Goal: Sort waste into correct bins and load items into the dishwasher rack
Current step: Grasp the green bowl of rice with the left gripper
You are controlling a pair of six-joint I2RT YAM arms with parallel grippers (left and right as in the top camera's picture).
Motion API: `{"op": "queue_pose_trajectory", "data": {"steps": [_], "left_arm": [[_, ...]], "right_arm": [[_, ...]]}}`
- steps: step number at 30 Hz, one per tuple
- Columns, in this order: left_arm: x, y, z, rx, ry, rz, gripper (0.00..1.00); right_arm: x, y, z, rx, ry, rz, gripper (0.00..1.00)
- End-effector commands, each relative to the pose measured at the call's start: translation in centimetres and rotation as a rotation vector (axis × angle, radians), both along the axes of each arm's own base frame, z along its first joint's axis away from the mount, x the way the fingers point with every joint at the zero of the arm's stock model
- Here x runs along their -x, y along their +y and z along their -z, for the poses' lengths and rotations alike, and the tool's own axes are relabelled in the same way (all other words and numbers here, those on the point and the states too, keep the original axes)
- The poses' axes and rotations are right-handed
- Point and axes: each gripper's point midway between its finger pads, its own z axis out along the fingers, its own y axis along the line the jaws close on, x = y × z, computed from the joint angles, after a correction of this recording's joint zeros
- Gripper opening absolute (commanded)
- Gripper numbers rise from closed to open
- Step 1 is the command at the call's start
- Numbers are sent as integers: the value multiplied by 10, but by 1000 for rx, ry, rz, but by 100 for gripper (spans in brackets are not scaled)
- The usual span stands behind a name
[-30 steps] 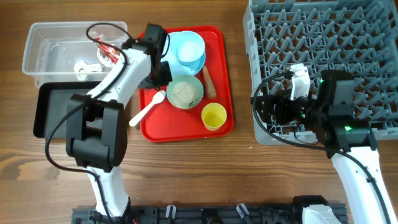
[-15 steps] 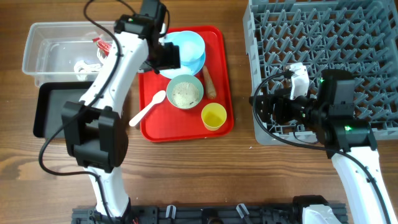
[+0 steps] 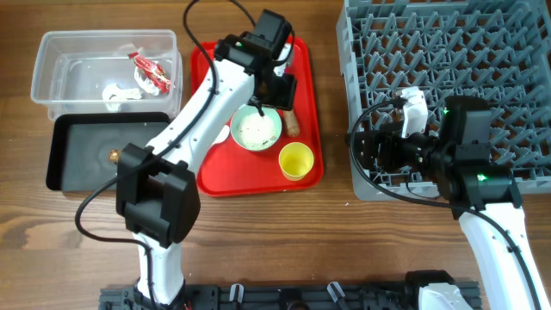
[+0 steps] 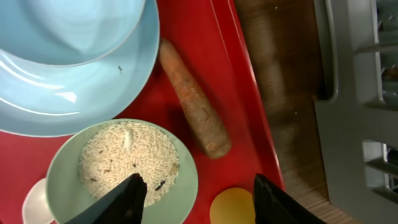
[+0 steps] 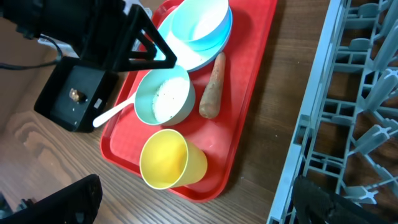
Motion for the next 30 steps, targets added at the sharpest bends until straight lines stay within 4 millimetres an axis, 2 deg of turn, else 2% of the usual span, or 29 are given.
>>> {"op": "queue_pose_trajectory", "data": {"steps": [1,7,9,16,21,26,30], "left_arm": [[3,-3,34,-46,50,21,55],[6,-10,63,-67,92,32,51],[7,-12,69,-73,102,35,42],[12,-16,81,-85,117,50,27],[14,-2,99,-143,113,-19,15],[17,3,111,-159,119,-41,11],[16,2,111,-155,113,-41,8]], "right_arm": [[-3,4,-9,-25,-9,-7,100],[-3,4,-9,-26,-8,-7,100],[-3,4,-9,-29,-4,-2,100],[-3,4,-9,-37,5,7,100],[-2,4,-8,-37,10,7,100],[0,3,-6,-36,23,7,100],[0,3,-6,-36,23,7,100]]}}
